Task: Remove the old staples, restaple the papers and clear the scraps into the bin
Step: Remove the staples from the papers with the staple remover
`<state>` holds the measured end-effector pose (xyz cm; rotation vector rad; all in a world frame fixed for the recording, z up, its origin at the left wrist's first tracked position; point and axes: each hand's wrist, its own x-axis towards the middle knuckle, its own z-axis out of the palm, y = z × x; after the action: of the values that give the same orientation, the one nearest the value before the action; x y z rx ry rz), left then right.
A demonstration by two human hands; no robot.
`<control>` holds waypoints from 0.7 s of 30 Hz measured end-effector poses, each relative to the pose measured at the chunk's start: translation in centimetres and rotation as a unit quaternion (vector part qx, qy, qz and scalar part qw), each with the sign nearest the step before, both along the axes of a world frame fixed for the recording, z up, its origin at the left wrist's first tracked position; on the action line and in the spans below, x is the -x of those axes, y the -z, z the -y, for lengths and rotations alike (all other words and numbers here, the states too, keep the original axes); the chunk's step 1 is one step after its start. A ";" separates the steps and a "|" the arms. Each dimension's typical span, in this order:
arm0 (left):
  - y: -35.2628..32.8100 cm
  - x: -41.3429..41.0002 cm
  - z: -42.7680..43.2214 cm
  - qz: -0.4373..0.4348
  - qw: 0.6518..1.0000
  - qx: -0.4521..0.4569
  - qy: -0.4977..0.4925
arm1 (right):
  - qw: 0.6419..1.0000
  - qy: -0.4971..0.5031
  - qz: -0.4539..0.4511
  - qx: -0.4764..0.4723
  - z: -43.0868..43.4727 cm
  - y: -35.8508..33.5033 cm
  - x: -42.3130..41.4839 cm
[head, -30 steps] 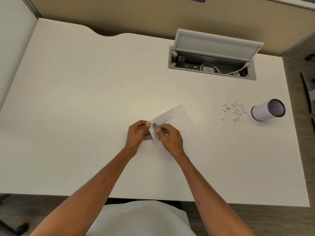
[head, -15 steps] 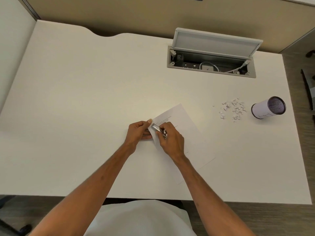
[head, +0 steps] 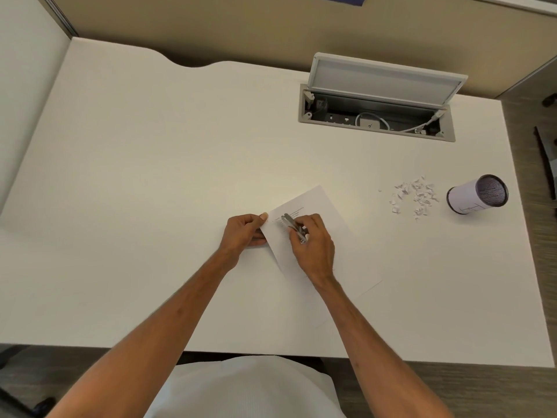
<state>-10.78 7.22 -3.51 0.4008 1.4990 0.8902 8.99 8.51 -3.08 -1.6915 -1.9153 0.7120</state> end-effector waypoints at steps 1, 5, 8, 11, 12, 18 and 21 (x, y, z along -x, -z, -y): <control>0.0 0.1 0.0 -0.007 1.000 0.001 0.002 | 1.000 0.005 -0.015 0.007 -0.6 -0.1 0.0; 0.2 0.2 0.4 -0.027 1.000 -0.001 0.007 | 0.998 0.031 -0.043 0.026 -5.2 -0.2 -0.4; 0.3 0.1 0.9 -0.033 0.999 -0.005 0.007 | 0.997 0.055 -0.039 0.048 -10.5 -0.4 -1.0; 0.6 0.2 1.5 -0.037 0.999 -0.007 0.001 | 0.993 0.064 -0.048 0.081 -15.9 -0.7 -1.9; 0.7 0.2 1.6 -0.037 0.999 -0.007 -0.001 | 0.993 0.060 -0.048 0.084 -17.5 -0.7 -2.1; 1.0 0.6 1.7 -0.035 0.999 -0.014 -0.006 | 0.994 0.005 0.000 0.110 -23.6 0.4 -2.6; 1.0 0.6 1.6 -0.033 0.999 -0.022 0.000 | 0.995 -0.009 0.029 0.097 -24.5 0.4 -2.5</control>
<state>-11.36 5.60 -4.49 0.4659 1.5431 0.9183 11.50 32.97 -3.51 -1.8307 -1.9575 0.8909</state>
